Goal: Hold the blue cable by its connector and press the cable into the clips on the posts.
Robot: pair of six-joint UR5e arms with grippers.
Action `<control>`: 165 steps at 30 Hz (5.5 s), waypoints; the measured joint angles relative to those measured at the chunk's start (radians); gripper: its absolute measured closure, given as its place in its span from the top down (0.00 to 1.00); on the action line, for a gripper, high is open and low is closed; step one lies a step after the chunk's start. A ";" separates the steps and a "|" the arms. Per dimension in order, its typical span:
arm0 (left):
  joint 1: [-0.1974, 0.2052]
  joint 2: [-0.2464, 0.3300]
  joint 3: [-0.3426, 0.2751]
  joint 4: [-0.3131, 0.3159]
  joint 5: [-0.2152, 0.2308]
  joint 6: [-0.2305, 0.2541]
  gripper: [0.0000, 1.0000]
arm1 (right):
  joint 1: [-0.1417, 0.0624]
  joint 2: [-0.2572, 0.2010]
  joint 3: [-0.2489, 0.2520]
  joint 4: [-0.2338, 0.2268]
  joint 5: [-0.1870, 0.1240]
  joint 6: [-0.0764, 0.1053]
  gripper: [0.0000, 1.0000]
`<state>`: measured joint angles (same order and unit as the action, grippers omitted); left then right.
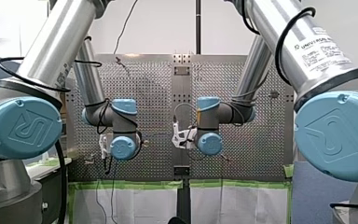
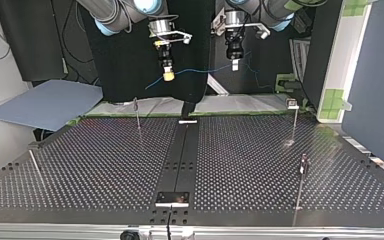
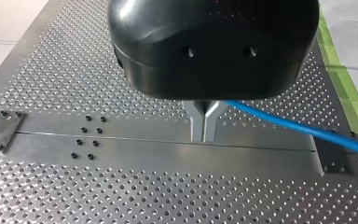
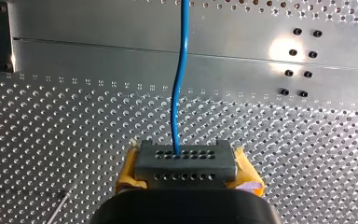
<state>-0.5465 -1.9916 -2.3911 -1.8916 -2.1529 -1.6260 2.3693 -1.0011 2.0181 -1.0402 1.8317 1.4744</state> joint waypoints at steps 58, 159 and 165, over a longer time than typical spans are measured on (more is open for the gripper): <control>0.000 0.000 0.000 0.000 0.000 0.000 0.00 | 0.000 0.000 0.000 0.000 0.000 0.000 0.00; 0.032 -0.040 -0.099 0.003 -0.031 -0.060 0.00 | 0.058 0.039 -0.123 0.169 -0.051 0.134 0.00; 0.040 0.016 -0.078 -0.052 -0.039 -0.102 0.00 | 0.052 -0.015 -0.127 0.222 -0.085 0.182 0.00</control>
<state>-0.5066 -1.9756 -2.4688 -1.9440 -2.1922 -1.7278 2.4213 -1.0158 1.8911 -0.8180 1.7472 1.6567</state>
